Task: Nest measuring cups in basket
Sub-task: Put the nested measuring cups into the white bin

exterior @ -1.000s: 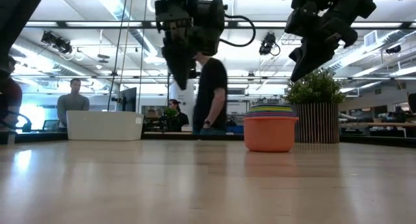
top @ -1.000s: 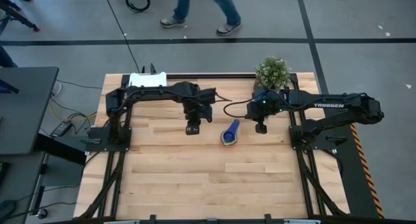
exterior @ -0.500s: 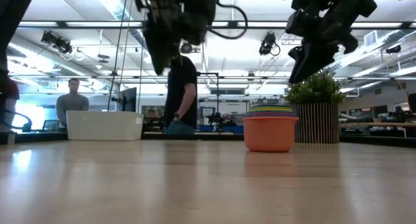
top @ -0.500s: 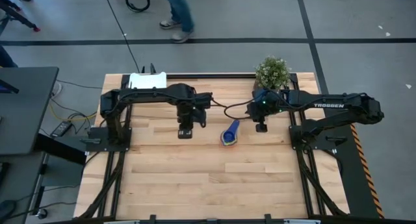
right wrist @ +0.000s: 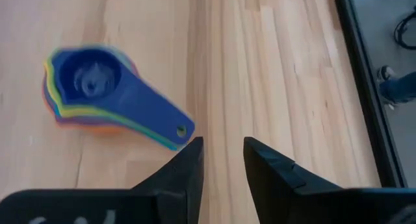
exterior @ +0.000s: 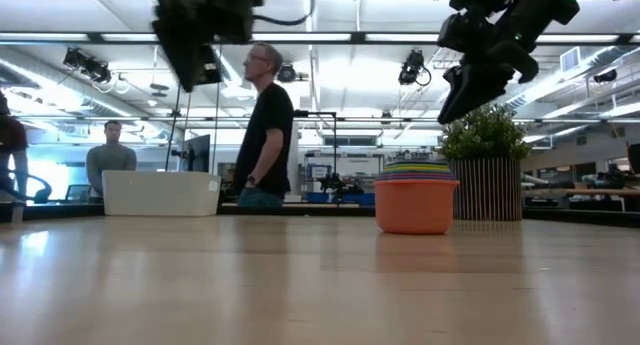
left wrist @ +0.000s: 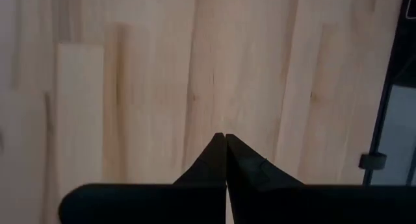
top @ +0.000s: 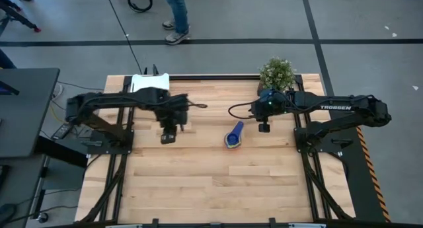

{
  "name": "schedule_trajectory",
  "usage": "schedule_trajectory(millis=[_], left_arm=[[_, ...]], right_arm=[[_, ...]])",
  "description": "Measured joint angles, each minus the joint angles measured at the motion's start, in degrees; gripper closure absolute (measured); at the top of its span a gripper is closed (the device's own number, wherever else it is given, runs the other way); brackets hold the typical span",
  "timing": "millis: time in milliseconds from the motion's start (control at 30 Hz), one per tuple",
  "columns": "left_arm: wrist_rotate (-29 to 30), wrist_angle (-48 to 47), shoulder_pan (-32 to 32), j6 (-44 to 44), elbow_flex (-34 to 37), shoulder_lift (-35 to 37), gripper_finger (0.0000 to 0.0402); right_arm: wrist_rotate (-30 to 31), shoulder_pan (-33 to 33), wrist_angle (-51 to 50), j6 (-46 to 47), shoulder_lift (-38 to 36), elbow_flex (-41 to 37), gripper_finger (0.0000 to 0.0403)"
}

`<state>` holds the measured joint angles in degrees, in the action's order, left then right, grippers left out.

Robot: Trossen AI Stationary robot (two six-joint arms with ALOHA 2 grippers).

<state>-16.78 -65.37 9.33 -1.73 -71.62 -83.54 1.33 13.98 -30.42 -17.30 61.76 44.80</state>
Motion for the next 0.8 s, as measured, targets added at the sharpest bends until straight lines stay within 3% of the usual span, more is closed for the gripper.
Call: schedule_trajectory(millis=[200,367,600,800], left_arm=[[0.04,9.31,-0.25,4.41,13.15,12.24,0.04],[0.07,16.94,-0.25,8.06,19.51,18.63,0.0396],[0.58,18.3,-0.25,14.39,20.9,19.84,0.039],[0.68,19.9,-0.25,14.66,20.92,19.84,0.0389]], right_arm=[[-2.76,-0.38,4.36,0.65,-0.04,0.0,0.0288],[-4.37,-0.85,7.92,0.65,-0.04,0.0,0.0288],[-7.0,-0.9,8.54,0.65,-0.07,0.0,0.0288],[-9.3,-0.73,6.05,0.32,0.62,2.56,0.0288]])
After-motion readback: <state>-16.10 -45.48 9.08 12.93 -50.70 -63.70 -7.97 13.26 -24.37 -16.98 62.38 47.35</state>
